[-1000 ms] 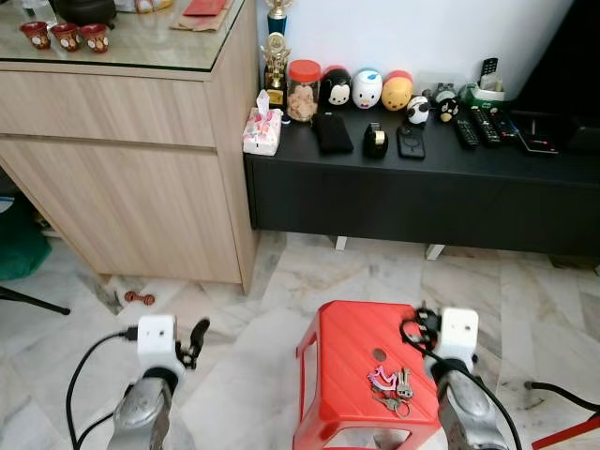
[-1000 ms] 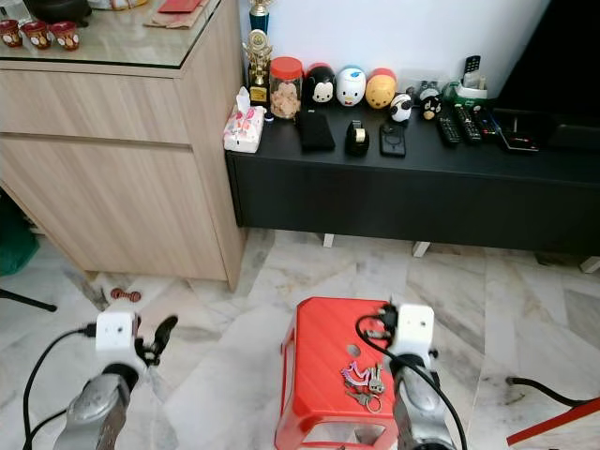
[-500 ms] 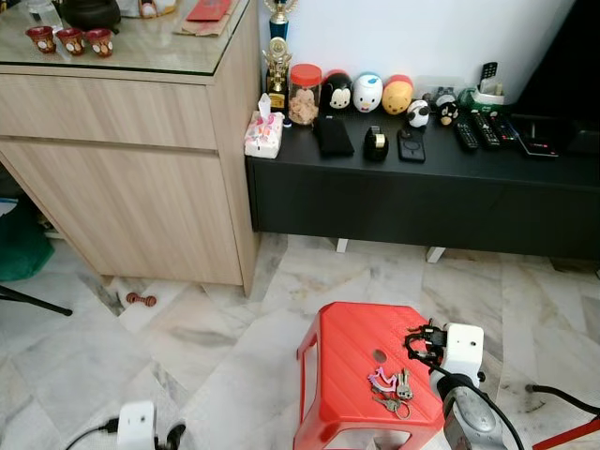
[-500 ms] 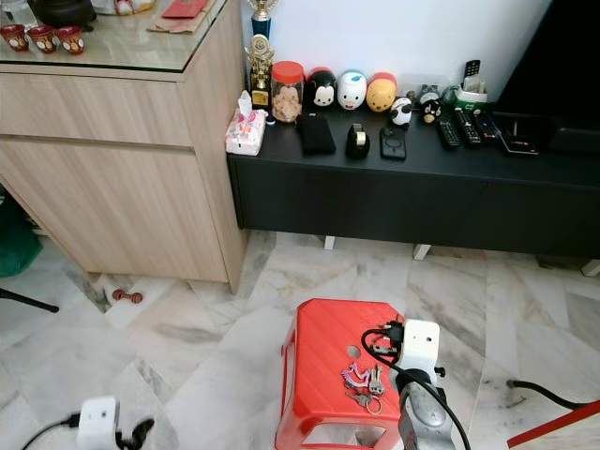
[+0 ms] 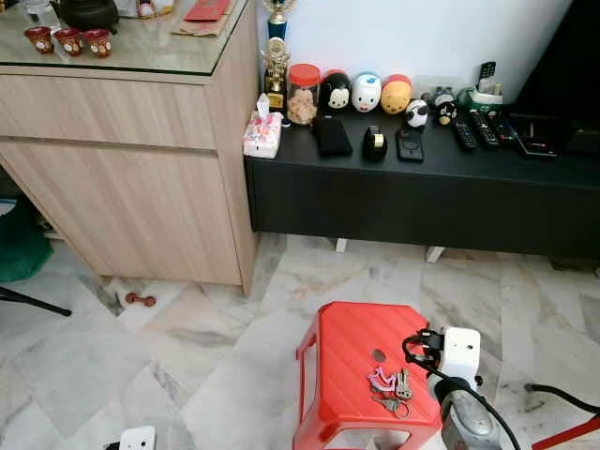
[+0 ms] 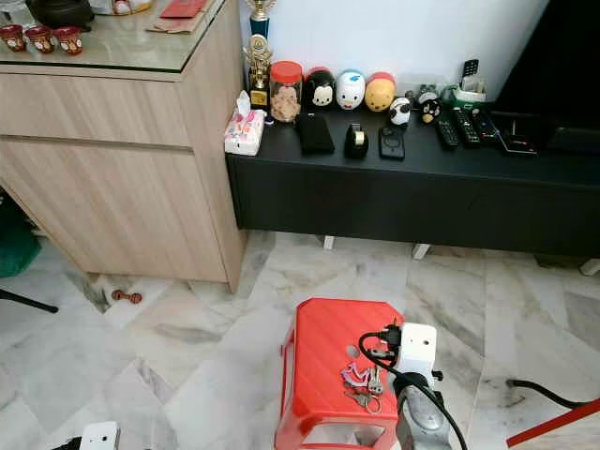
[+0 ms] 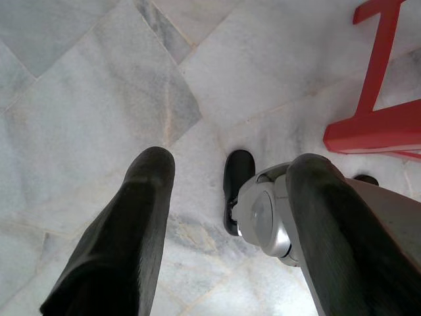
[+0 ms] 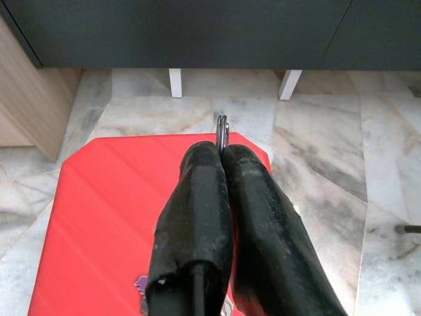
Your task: Hang keys on a hook
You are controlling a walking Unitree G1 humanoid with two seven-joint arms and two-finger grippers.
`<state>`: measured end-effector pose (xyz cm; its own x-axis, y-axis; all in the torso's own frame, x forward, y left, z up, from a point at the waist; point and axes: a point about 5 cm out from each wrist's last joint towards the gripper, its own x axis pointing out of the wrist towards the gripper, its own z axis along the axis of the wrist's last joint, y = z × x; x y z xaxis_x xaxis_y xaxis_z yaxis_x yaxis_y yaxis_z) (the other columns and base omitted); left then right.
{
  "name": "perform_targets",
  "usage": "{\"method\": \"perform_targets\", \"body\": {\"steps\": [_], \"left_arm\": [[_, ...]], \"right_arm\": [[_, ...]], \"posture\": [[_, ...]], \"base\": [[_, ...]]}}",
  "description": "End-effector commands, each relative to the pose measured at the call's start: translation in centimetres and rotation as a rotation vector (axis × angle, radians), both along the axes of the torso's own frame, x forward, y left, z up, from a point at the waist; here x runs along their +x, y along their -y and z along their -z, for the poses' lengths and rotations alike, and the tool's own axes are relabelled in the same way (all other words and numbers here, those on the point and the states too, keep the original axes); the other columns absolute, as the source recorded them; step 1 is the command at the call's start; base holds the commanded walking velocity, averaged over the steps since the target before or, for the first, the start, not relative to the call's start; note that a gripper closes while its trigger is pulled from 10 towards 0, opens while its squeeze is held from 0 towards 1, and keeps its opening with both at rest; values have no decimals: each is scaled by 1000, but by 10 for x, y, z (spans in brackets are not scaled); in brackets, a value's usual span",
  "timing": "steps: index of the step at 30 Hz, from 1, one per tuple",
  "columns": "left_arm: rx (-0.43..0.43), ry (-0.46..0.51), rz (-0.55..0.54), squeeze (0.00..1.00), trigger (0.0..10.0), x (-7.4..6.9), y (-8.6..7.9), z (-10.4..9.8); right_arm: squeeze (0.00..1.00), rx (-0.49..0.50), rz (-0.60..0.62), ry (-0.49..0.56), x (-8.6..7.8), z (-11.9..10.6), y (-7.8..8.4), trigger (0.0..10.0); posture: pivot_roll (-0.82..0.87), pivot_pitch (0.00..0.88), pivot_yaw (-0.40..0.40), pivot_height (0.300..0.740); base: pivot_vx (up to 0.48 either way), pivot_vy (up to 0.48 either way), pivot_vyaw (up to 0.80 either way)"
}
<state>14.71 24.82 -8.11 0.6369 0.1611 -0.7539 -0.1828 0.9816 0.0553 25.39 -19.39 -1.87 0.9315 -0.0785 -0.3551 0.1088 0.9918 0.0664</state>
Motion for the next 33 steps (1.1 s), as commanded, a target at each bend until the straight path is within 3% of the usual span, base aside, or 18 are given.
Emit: {"method": "perform_targets", "body": {"steps": [1, 5, 7, 19, 23, 25, 27, 33], "left_arm": [[-4, -28, -1, 0, 10000, -7, 1, 4], [-8, -40, -5, 0, 10000, -10, 2, 5], [-11, -53, -14, 0, 10000, -14, 2, 7], [-16, -97, -34, 0, 10000, -26, -3, 10], [-16, -109, -38, 0, 10000, -29, -5, 11], [-15, -115, -41, 0, 10000, -30, -6, 11], [-15, -116, -45, 0, 10000, -30, -8, 11], [-13, -114, -44, 0, 10000, -29, -9, 10]], "right_arm": [[0, 16, 18, -35, -6, 6, 4, 10000], [0, 0, 22, -118, -19, 18, 6, 10000], [0, -13, 47, -203, -33, 30, 11, 10000], [0, -17, 141, -427, -86, 61, 25, 10000], [0, -31, 151, -508, -104, 69, 26, 10000], [0, -63, 121, -600, -117, 76, 25, 10000], [0, -38, 148, -643, -127, 81, 23, 10000], [0, 16, 170, -689, -138, 86, 18, 10000]], "posture": [[185, 89, -68, 740], [185, 88, -69, 740], [188, 90, -69, 740], [182, 83, -70, 740], [179, 76, -69, 740], [182, 71, -70, 740], [185, 66, -73, 740], [190, 59, -72, 740]], "base": [[0, 0, 0], [0, 0, 0], [0, 0, 0], [0, 0, 0], [0, 0, 0], [0, 0, 0], [0, 0, 0], [0, 0, 0]]}}
